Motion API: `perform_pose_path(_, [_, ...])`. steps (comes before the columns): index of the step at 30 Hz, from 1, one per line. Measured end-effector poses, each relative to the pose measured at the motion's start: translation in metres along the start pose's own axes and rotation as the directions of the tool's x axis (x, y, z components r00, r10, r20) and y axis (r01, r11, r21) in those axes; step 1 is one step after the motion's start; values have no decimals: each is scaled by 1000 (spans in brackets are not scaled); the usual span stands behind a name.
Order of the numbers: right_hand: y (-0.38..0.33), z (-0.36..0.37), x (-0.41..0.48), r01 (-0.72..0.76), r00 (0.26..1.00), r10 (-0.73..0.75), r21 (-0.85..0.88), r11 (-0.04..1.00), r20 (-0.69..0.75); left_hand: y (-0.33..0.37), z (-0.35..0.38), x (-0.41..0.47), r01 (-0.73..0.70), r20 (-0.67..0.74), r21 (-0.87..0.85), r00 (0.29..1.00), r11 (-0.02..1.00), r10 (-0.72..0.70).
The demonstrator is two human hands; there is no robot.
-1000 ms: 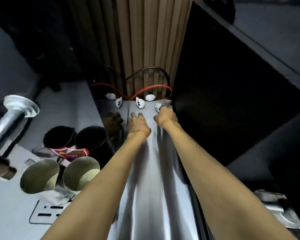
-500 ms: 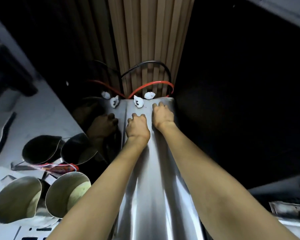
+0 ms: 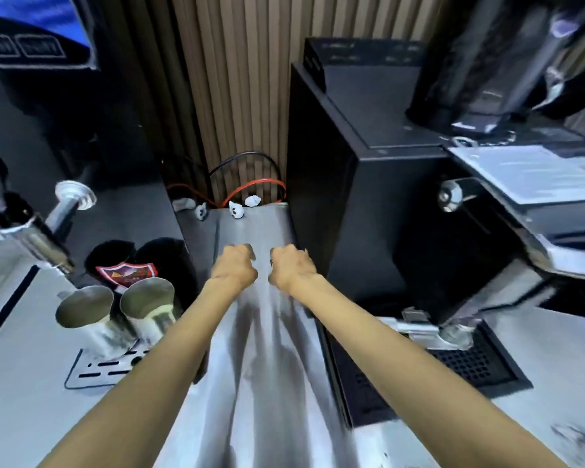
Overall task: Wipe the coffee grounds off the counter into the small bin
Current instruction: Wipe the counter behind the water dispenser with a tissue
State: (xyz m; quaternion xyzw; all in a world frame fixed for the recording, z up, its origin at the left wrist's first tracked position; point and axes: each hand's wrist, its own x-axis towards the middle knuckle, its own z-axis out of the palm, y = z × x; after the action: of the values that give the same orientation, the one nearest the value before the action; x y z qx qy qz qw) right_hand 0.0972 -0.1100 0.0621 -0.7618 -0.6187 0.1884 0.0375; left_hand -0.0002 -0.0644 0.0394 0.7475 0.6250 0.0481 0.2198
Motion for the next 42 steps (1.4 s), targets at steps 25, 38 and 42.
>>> perform_pose_path(25, [362, 32, -485, -603, 735, 673, 381, 701, -75, 323, 225, -397, -772, 501, -152, 478, 617, 722])
perform_pose_path(38, [480, 245, -482, -740, 457, 883, 597, 311, 107, 287, 474, -416, -674, 610, -136, 520, 726, 598])
perform_pose_path(42, [516, 309, -435, -720, 445, 892, 626, 300, 84, 277, 549, -375, -658, 565, -110, 575, 745, 591])
